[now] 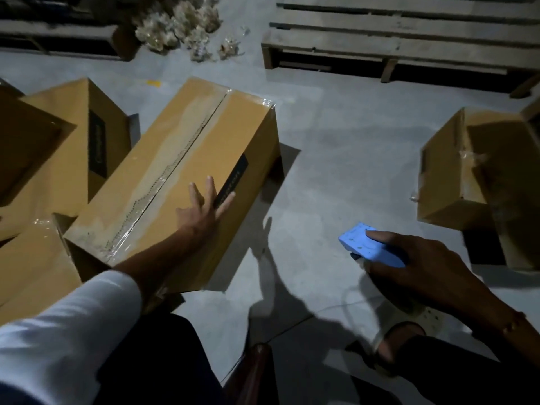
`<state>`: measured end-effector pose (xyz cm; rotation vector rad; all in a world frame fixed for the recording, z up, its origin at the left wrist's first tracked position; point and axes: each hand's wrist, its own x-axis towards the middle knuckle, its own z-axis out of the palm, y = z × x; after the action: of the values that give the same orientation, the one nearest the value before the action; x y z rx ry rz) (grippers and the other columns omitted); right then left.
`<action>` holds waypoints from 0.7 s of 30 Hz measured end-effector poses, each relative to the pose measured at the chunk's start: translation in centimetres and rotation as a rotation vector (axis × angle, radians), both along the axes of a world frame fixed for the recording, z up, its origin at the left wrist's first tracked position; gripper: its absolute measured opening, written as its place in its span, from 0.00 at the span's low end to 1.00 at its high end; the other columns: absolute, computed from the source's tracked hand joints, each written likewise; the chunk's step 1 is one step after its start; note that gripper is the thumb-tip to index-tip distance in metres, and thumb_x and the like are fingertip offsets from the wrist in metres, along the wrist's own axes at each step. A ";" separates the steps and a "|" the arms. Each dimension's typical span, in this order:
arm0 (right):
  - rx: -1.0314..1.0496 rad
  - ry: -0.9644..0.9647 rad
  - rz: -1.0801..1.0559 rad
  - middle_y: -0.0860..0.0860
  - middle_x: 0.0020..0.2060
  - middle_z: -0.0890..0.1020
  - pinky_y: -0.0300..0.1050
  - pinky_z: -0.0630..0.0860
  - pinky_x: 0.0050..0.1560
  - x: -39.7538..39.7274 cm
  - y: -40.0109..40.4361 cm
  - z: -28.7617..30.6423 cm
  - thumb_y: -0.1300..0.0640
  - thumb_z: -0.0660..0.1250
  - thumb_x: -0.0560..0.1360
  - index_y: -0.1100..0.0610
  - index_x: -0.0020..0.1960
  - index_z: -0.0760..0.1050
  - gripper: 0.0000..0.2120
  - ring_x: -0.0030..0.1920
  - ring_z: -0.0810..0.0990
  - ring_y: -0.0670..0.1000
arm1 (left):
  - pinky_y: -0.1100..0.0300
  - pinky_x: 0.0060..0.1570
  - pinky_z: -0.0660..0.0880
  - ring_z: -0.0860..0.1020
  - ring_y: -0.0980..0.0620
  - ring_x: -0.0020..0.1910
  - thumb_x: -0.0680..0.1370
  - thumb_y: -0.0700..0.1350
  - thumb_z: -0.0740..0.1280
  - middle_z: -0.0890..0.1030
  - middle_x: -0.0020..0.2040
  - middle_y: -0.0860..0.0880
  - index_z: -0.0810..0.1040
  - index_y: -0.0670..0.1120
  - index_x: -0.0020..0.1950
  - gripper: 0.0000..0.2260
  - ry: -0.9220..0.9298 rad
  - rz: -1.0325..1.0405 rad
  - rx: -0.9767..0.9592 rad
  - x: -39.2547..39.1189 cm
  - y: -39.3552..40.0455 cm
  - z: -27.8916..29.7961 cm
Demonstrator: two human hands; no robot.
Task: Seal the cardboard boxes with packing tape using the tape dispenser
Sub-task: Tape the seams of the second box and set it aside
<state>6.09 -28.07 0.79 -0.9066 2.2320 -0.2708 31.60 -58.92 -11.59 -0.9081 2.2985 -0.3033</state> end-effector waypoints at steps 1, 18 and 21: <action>-0.001 0.002 0.005 0.45 0.60 0.80 0.45 0.65 0.50 0.1 0.1 0.1 0.43 0.72 0.71 0.34 0.67 0.71 0.26 0.59 0.76 0.51 | 0.44 0.48 0.81 0.48 0.25 0.76 0.78 0.33 0.66 0.27 0.77 0.36 0.25 0.56 0.76 0.51 -0.010 -0.052 0.003 1.9 0.4 -0.1; 0.007 -0.026 0.072 0.47 0.60 0.79 0.44 0.66 0.52 2.9 -1.4 -0.5 0.43 0.71 0.71 0.37 0.70 0.70 0.27 0.60 0.76 0.50 | 0.38 0.62 0.74 0.46 0.32 0.79 0.80 0.44 0.62 0.32 0.81 0.46 0.41 0.61 0.80 0.38 0.125 0.171 0.131 4.8 -3.7 1.9; -0.012 -0.036 0.033 0.45 0.59 0.80 0.43 0.67 0.51 2.9 -1.2 -0.3 0.44 0.72 0.71 0.38 0.69 0.72 0.27 0.58 0.77 0.49 | 0.54 0.37 0.73 0.62 0.31 0.74 0.85 0.50 0.56 0.43 0.82 0.44 0.43 0.62 0.81 0.29 0.106 0.212 0.088 0.5 -5.7 2.4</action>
<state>8.99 -29.23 0.50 -0.9369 2.1821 -0.2831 32.14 -64.65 -9.22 -1.1353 2.2661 -0.0637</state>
